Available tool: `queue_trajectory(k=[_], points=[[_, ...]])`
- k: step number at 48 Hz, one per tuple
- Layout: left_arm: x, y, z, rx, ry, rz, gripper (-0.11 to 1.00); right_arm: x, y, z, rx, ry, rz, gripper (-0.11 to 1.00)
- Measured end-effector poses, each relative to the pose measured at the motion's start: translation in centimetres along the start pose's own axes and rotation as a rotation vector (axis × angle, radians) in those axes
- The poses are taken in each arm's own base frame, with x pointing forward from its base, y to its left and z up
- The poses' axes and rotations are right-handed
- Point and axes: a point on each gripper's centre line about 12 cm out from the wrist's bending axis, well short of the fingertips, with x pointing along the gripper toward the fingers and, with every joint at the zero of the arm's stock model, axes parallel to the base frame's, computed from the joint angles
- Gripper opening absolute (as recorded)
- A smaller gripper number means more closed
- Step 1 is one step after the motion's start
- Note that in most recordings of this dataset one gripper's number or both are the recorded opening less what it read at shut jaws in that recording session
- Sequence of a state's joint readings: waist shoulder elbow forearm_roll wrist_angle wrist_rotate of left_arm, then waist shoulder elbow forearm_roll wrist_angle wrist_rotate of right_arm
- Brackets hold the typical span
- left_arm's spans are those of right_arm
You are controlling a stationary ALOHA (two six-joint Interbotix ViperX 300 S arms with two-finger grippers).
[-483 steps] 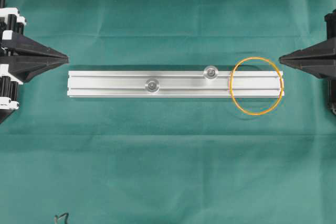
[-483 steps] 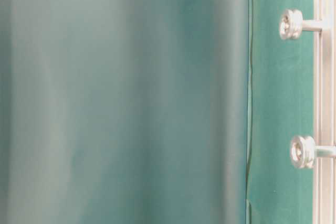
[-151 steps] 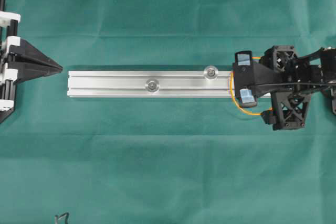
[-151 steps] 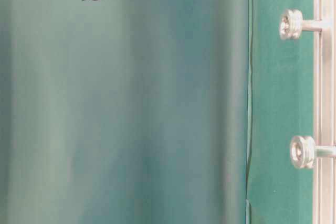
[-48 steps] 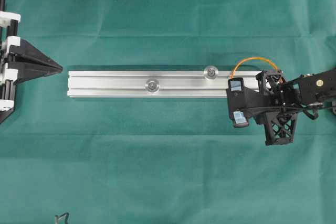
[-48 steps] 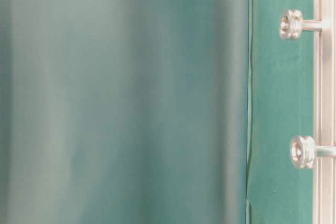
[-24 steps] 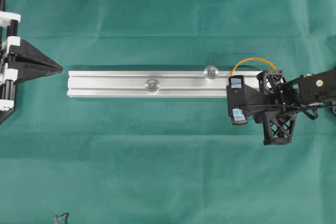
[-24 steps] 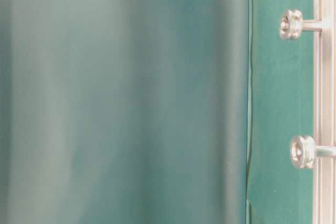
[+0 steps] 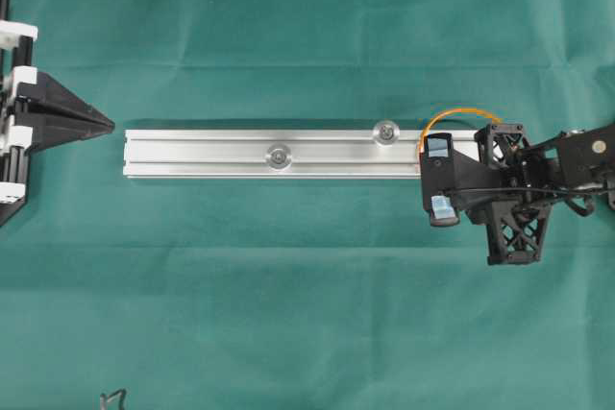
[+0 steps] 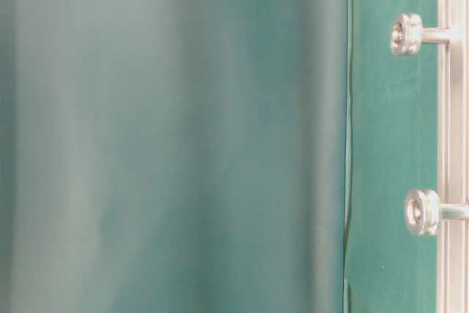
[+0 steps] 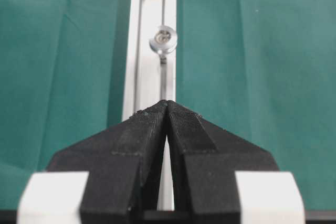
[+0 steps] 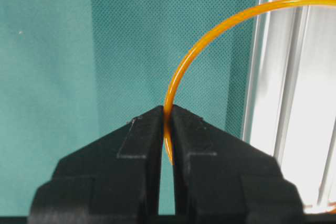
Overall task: Hook the rubber onto the shaft.
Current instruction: 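Lift the gripped orange band off the rail with the right gripper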
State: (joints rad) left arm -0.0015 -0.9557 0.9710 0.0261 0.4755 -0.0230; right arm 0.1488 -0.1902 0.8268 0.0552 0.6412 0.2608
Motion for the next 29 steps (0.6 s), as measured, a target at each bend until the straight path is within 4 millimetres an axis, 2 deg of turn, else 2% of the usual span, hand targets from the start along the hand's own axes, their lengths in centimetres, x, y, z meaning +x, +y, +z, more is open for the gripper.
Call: queue_trajectory(k=[29], points=[[0.0,0.0,0.0,-0.001,0.0,-0.001,0.0,-7.5,0.2,2.1,-0.066,0.011,-0.069,0.07]])
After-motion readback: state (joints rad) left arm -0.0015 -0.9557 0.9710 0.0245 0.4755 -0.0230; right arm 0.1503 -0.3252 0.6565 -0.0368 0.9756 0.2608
